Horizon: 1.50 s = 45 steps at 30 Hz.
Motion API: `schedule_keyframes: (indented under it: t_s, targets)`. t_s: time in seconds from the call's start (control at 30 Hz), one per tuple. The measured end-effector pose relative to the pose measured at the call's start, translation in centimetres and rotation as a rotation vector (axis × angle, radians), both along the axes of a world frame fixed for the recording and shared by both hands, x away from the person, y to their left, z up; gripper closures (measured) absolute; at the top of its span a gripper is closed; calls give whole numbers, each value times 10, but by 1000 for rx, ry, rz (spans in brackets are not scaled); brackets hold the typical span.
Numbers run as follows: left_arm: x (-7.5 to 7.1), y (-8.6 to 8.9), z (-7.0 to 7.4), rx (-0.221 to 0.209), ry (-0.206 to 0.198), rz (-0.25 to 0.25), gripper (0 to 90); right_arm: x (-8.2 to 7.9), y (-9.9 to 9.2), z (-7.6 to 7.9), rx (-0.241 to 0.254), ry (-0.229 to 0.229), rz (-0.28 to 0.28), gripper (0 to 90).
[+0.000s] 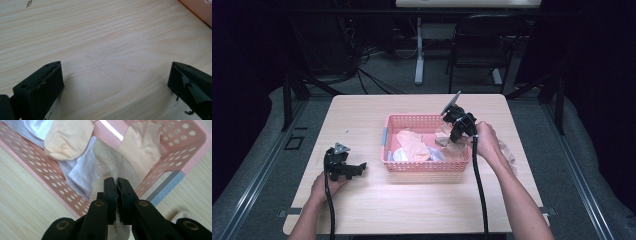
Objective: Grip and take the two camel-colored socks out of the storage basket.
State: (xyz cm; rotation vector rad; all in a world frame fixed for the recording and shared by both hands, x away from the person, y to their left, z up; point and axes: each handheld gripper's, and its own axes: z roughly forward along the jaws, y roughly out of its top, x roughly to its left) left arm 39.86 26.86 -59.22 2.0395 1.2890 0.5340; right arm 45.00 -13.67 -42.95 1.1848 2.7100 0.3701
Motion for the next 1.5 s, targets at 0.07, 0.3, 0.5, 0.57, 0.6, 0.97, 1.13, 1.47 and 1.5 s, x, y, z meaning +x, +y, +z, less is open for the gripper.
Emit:
schedule_keyframes:
  t_s: [0.07, 0.3, 0.5, 0.57, 0.6, 0.97, 1.13, 1.47, 1.5]
  targets:
    - [0, 0, 0, 0, 0, 0, 0, -1, 0, 6, 9, -14, 0, 859]
    - [0, 0, 0, 0, 0, 0, 0, -6, -2, 29, 36, -48, 9, 860]
    - [0, 0, 0, 0, 0, 0, 0, -10, -4, 45, 54, -73, 8, 861]
    - [0, 0, 0, 0, 0, 0, 0, -10, -5, 51, 56, -78, 9, 861]
    - [0, 0, 0, 0, 0, 0, 0, -10, -5, 53, 58, -84, 11, 861]
    - [0, 0, 0, 0, 0, 0, 0, -14, -8, 71, 83, -115, 17, 861]
    - [0, 0, 0, 0, 0, 0, 0, -15, -17, 73, 97, -117, -1, 861]
    - [0, 0, 0, 0, 0, 0, 0, -18, -58, 84, 93, -137, -71, 861]
    - [0, 0, 0, 0, 0, 0, 0, -19, -63, 85, 91, -141, -80, 861]
